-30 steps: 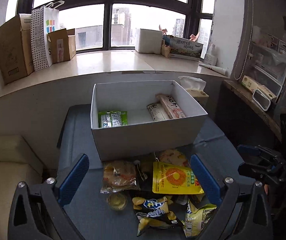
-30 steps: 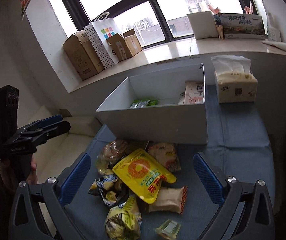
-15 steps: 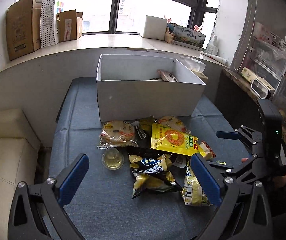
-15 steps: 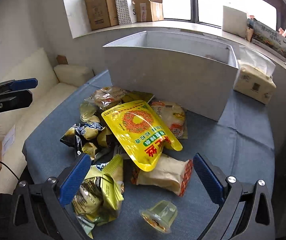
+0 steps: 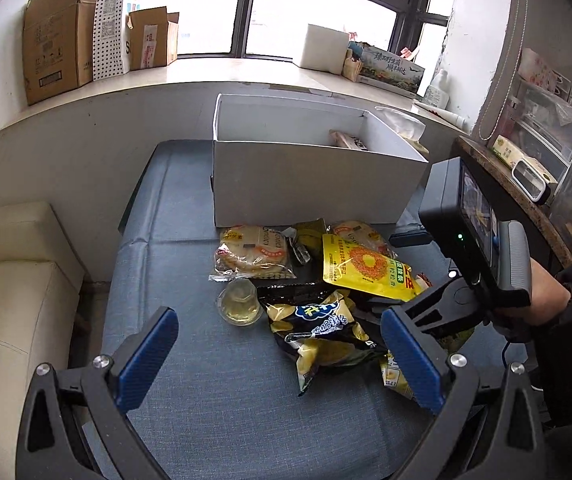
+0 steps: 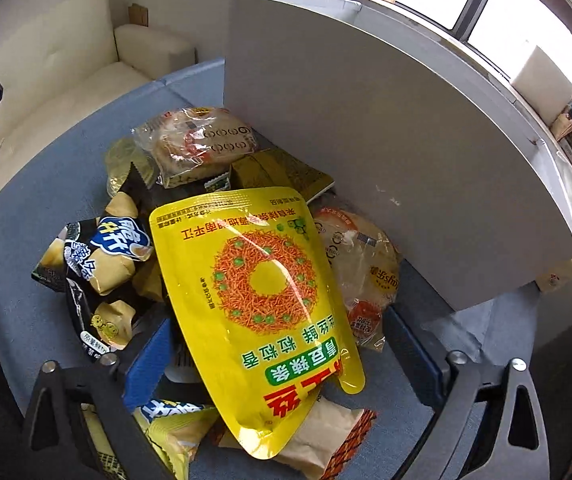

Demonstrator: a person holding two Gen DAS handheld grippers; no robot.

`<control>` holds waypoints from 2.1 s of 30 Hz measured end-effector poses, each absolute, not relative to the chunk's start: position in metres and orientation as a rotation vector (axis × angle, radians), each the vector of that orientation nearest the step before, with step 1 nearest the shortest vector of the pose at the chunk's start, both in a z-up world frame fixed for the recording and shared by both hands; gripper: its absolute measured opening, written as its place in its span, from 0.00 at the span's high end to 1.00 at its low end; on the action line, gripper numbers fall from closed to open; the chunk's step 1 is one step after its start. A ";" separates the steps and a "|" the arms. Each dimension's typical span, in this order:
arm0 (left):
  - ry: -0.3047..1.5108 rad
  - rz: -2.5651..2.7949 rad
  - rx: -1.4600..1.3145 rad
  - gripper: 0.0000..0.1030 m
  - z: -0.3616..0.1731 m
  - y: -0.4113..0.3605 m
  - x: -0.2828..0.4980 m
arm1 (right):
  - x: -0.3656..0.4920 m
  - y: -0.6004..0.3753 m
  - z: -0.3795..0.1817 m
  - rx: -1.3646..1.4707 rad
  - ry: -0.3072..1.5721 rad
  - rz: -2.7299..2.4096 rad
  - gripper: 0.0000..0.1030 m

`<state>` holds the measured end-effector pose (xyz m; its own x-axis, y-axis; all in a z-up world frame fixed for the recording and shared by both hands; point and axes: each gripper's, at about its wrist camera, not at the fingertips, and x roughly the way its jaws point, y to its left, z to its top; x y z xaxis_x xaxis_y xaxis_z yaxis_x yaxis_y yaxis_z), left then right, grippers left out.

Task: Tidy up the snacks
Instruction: 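Grasp the yellow spicy-strip bag with the right tool, then lift the yellow bag with the right tool while the left tool grasps the black-yellow chip bag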

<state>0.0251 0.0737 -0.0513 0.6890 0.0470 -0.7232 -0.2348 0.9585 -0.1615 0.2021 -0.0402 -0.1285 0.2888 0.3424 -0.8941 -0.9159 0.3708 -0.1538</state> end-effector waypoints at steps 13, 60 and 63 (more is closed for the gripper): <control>0.801 0.155 -0.250 0.00 -0.054 0.070 0.024 | 0.226 -0.086 -0.088 -0.537 0.971 1.024 0.72; 0.869 0.135 -0.276 0.00 -0.077 0.060 0.040 | 0.259 -0.158 -0.093 -0.220 0.957 0.899 0.79; 0.904 0.130 -0.282 0.00 -0.088 0.055 0.052 | 0.237 -0.171 -0.071 -0.158 0.909 0.928 0.79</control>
